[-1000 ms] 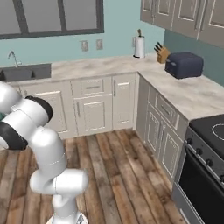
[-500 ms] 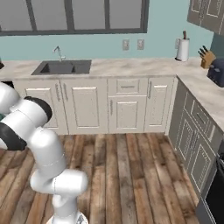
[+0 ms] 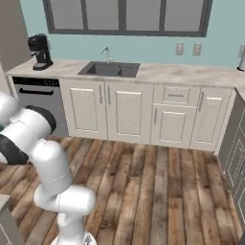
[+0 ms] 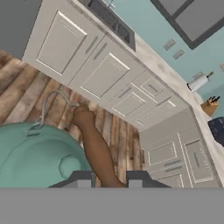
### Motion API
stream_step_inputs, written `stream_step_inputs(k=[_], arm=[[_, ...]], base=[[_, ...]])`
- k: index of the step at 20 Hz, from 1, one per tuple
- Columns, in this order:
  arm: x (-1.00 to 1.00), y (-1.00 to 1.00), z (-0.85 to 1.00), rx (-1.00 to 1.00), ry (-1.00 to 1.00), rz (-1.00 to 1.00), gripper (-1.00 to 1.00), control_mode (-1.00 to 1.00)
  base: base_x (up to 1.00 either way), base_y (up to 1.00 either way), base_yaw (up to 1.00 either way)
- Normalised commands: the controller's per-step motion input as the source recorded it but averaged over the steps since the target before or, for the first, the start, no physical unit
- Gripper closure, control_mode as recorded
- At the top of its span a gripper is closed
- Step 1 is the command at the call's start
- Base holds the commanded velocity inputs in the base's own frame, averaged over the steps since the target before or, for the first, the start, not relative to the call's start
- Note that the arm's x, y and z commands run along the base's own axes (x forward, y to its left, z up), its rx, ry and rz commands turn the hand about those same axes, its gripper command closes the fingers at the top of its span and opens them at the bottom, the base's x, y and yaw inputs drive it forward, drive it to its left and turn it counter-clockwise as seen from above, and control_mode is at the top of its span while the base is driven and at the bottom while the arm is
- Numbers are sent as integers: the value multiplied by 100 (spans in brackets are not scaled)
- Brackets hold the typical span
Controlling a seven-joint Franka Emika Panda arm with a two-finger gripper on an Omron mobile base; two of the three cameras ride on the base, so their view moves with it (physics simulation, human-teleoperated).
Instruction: The kettle is done boiling. Turn off the stove, then wait for 300 timesteps before moving the kettle to the dining table.
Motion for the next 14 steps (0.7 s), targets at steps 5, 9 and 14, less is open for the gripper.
stream_step_inputs(k=[5, 9, 14], arm=[[0, 0, 0, 0, 0, 0, 100, 100], [0, 0, 0, 0, 0, 0, 100, 100], [0, 0, 0, 0, 0, 0, 100, 100]], base=[[-46, 15, 40], [-38, 12, 40], [-37, 9, 40]])
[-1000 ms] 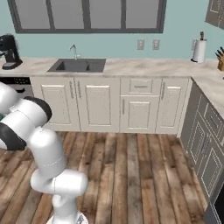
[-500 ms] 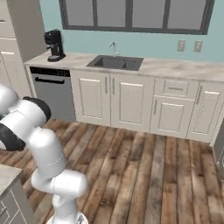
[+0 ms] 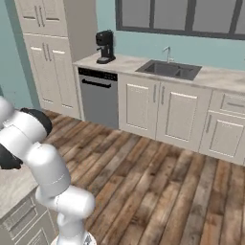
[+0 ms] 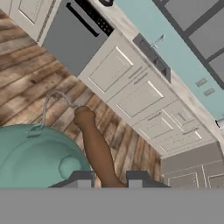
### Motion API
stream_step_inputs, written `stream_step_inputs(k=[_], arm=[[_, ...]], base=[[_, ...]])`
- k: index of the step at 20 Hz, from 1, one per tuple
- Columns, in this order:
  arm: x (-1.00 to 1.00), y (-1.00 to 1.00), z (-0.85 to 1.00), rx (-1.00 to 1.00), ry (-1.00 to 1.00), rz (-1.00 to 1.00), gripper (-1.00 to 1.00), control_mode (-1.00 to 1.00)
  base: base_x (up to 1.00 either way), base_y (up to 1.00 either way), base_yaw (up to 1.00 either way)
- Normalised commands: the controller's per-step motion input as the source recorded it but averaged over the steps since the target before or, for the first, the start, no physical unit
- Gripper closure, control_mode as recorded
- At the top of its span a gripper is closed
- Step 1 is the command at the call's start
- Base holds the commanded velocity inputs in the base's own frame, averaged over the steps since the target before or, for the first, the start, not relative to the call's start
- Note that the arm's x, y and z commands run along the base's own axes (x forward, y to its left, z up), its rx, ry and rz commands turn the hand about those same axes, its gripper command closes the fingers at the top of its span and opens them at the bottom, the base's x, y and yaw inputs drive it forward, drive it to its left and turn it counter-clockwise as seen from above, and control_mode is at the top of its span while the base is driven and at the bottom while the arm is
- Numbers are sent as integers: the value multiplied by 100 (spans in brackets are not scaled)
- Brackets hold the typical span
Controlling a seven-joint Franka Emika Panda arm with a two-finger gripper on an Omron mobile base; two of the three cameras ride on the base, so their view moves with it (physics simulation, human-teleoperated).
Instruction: The kettle is done boiling. Turn off the stove, then wait for 300 timesteps before moving the kettle to the dining table.
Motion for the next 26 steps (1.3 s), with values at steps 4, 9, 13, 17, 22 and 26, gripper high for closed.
stream_step_inputs(k=[4, 9, 13, 17, 22, 26], arm=[[0, 0, 0, 0, 0, 0, 100, 100], [0, 0, 0, 0, 0, 0, 100, 100], [0, 0, 0, 0, 0, 0, 100, 100], [0, 0, 0, 0, 0, 0, 100, 100], [0, 0, 0, 0, 0, 0, 100, 100], [0, 0, 0, 0, 0, 0, 100, 100]], base=[[-19, -1, 39], [39, -48, 32], [55, -71, 31], [49, -65, 31], [41, -49, 33], [35, -41, 35]])
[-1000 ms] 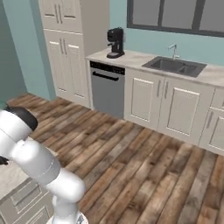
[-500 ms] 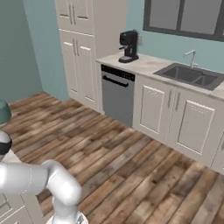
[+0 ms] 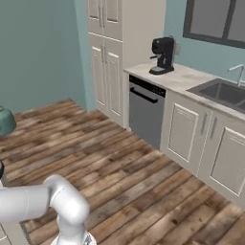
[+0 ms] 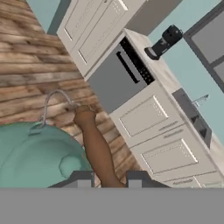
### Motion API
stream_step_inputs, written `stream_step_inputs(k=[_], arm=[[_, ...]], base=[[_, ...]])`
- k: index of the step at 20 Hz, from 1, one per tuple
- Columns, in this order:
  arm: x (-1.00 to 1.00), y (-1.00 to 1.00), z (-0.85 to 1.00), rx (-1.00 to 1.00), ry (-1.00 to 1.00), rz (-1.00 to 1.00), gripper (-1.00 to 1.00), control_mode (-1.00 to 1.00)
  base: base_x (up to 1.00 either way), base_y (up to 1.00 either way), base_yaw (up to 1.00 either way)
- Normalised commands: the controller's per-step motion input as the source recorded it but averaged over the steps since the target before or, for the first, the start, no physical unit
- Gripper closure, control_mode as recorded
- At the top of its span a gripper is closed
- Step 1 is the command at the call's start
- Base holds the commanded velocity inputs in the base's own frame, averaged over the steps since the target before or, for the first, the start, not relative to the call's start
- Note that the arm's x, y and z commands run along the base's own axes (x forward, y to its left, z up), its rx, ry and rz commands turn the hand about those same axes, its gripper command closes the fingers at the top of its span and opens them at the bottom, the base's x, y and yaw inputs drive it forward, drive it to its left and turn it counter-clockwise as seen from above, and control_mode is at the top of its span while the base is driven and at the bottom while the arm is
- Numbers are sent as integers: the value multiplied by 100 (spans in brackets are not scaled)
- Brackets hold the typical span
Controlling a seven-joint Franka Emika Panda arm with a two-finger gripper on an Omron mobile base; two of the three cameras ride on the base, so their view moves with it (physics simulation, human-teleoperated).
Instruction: The kettle is done boiling. Turn off the stove, then wait for 300 timesteps before moving the kettle to the dining table.
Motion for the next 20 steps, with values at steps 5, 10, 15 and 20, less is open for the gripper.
stream_step_inputs(k=[5, 10, 15, 20], arm=[[0, 0, 0, 0, 0, 0, 100, 100], [0, 0, 0, 0, 0, 0, 100, 100], [0, 0, 0, 0, 0, 0, 100, 100], [0, 0, 0, 0, 0, 0, 100, 100]], base=[[33, -36, 37], [28, -41, 37], [27, -45, 36], [26, -52, 35]])
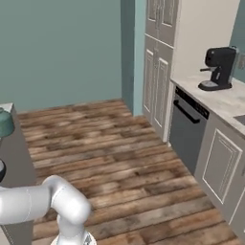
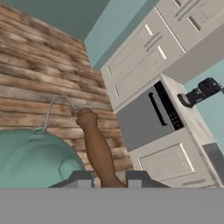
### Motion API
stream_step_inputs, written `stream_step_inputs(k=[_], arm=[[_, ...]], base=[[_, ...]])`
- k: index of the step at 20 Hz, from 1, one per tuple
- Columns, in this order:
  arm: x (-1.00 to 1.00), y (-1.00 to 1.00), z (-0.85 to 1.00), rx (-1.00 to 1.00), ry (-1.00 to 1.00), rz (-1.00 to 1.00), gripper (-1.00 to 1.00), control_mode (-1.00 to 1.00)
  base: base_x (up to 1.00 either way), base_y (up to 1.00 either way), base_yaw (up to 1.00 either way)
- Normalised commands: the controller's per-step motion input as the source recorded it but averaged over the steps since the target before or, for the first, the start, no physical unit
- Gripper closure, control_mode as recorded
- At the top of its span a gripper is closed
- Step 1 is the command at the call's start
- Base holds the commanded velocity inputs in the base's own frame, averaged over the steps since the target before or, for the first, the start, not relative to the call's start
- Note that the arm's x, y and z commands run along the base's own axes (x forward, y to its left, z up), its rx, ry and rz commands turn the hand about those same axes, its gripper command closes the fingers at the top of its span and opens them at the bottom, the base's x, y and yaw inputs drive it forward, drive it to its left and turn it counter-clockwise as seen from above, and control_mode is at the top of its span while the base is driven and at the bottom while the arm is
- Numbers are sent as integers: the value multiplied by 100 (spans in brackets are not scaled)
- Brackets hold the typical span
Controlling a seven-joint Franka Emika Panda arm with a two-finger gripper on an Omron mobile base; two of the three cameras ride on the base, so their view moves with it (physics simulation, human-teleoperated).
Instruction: The kettle is done boiling. Turn off the stove, then wait for 300 timesteps before moving the kettle to the dining table.
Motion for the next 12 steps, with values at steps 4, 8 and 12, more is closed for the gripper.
stream_step_inputs(k=[4, 8, 12], arm=[[0, 0, 0, 0, 0, 0, 100, 100], [0, 0, 0, 0, 0, 0, 100, 100], [0, 0, 0, 0, 0, 0, 100, 100]], base=[[28, -50, 36], [38, -50, 36], [42, -49, 37]])
